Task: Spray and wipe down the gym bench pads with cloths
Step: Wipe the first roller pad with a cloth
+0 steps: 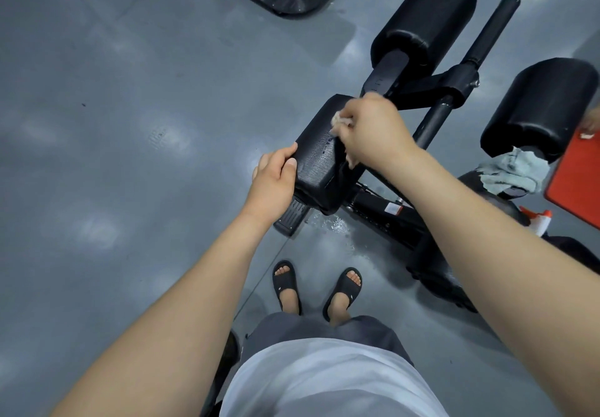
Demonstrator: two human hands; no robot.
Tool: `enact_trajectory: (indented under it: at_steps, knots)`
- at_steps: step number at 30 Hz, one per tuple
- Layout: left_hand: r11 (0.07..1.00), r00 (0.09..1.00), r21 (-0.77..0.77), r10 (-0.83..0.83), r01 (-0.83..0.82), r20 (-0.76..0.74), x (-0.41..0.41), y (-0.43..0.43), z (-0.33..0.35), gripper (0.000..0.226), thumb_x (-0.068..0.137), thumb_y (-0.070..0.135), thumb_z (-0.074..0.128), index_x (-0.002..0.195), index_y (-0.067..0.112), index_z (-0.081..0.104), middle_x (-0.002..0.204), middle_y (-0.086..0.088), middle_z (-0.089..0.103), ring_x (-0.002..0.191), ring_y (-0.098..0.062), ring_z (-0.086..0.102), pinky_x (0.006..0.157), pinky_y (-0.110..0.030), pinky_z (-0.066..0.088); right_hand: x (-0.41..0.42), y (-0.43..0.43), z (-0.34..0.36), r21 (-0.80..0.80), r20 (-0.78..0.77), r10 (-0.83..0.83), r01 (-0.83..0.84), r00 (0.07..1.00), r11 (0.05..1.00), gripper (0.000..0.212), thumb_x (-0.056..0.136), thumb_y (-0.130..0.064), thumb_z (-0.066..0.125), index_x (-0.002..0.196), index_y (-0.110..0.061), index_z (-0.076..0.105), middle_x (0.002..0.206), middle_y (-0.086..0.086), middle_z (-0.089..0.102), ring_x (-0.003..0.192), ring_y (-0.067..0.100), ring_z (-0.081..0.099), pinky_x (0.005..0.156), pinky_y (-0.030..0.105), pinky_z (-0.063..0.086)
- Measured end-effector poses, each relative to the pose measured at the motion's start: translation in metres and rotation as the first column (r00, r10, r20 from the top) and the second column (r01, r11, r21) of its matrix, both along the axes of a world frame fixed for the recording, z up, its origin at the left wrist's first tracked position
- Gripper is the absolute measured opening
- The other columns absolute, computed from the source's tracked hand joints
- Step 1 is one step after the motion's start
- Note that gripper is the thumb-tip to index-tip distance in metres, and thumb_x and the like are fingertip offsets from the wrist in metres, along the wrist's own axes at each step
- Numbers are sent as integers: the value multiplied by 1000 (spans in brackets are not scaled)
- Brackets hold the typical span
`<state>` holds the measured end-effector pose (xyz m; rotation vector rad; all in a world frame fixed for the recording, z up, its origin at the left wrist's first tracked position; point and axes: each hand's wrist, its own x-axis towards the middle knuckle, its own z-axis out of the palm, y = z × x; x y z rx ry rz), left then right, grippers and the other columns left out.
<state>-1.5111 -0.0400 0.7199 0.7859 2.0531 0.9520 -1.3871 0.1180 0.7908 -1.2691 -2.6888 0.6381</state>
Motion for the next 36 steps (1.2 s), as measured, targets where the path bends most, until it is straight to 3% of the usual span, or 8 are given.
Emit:
enact_trajectory:
  at_steps: [5,10,18,22,26,29,32,36]
  knots:
    - [1000,1000,15,-7,7,-21,1,0,1,39,108,28,40,144,32,52,140,0,48,140,-17,38,122,-36,25,14,-31,3,-86,-64,264,-269,962,959,15,91,-19,69,106,-14,71,98,1,46,81,27,59,69,28,39]
    - [999,998,32,-3,5,-62,4,-1,1,37,107,29,42,143,33,54,132,9,48,139,-18,39,121,-35,26,12,18,0,-30,-59,78,-80,995,996,21,95,-13,59,113,-13,70,104,6,49,89,25,58,76,23,36]
    - [999,988,43,-1,7,-152,17,-3,8,37,107,27,44,143,29,54,131,8,47,130,-17,37,117,-32,28,5,66,2,-42,31,7,-6,999,999,22,96,-12,58,111,-12,74,113,14,63,106,31,62,95,41,51]
    - [999,984,40,4,3,-176,19,-3,8,37,107,27,44,143,29,54,132,6,47,129,-19,37,115,-30,26,9,55,-7,2,25,44,-45,999,999,21,96,-10,57,109,-9,73,108,15,59,100,35,60,89,43,51]
    - [1000,979,18,-10,14,-204,19,-1,5,36,107,27,44,141,28,55,135,3,49,131,-20,37,107,-17,18,7,41,-7,38,-2,74,-74,997,997,19,90,-3,56,98,-6,73,101,16,55,89,39,60,80,47,55]
    - [1000,976,11,-21,24,-216,17,0,4,36,107,26,44,140,28,55,137,2,50,133,-21,38,104,-14,16,3,16,-5,-6,-53,113,-113,992,994,24,91,-4,59,104,-13,76,101,12,57,92,37,61,80,45,56]
    - [1000,983,4,-17,18,-181,16,-1,8,37,107,27,43,141,30,54,134,8,47,133,-19,36,109,-21,20,6,-9,-4,-46,-101,157,-163,982,986,25,93,-6,58,108,-15,76,102,10,58,96,37,60,82,44,55]
    - [1000,989,8,-9,11,-147,16,-1,15,37,107,27,44,142,30,54,127,12,42,133,-20,35,117,-31,24,10,-9,11,-290,-173,77,-125,982,949,18,99,-19,58,109,-21,73,101,-1,64,92,20,66,84,33,54]
